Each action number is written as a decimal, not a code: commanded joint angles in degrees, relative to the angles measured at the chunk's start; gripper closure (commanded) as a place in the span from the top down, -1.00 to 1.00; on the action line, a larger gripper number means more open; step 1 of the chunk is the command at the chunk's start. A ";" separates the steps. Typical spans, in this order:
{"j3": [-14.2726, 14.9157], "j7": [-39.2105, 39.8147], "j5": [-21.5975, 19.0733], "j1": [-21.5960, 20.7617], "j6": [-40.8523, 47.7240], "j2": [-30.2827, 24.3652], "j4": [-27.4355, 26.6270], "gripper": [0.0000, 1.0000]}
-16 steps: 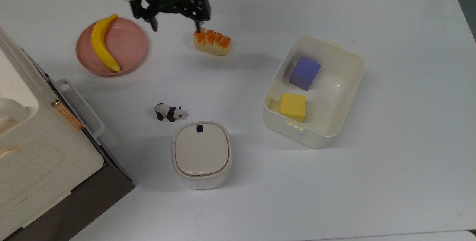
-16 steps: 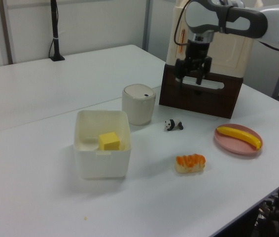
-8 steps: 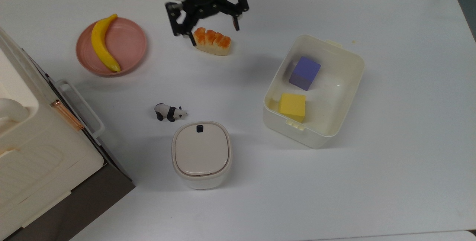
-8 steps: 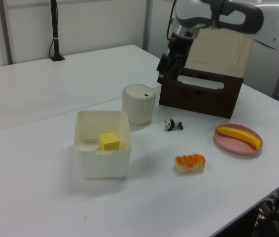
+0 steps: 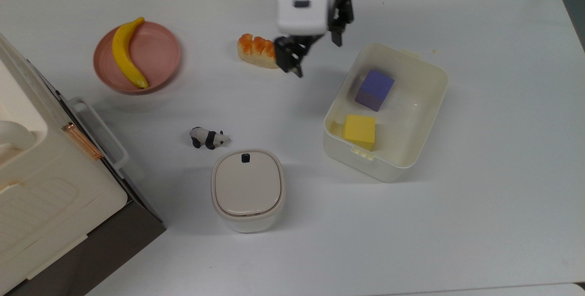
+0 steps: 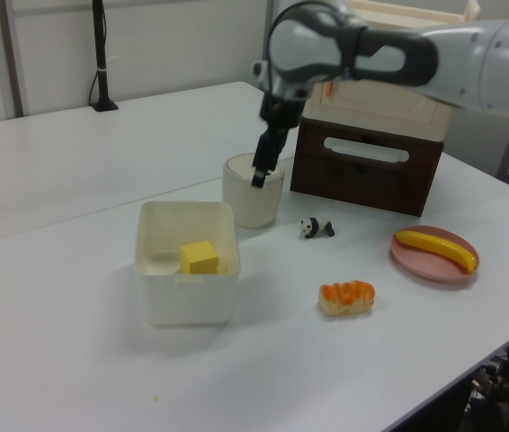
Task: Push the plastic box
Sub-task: 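Move the gripper over the sushi toy toward the clear plastic box, then lower the gripper into the box and push it across the table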
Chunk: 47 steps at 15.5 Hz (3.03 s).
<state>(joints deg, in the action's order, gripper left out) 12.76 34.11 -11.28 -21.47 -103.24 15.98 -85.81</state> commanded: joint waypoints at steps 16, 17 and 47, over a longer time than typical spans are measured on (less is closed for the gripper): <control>3.32 20.62 6.62 -9.30 -4.09 9.34 -0.59 1.00; 3.42 21.77 7.23 -9.30 -2.07 9.25 -0.41 1.00; 6.67 28.10 11.98 -5.17 7.53 1.50 -3.31 1.00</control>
<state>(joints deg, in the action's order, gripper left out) 18.95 59.32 -1.01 -25.72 -95.36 15.71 -88.02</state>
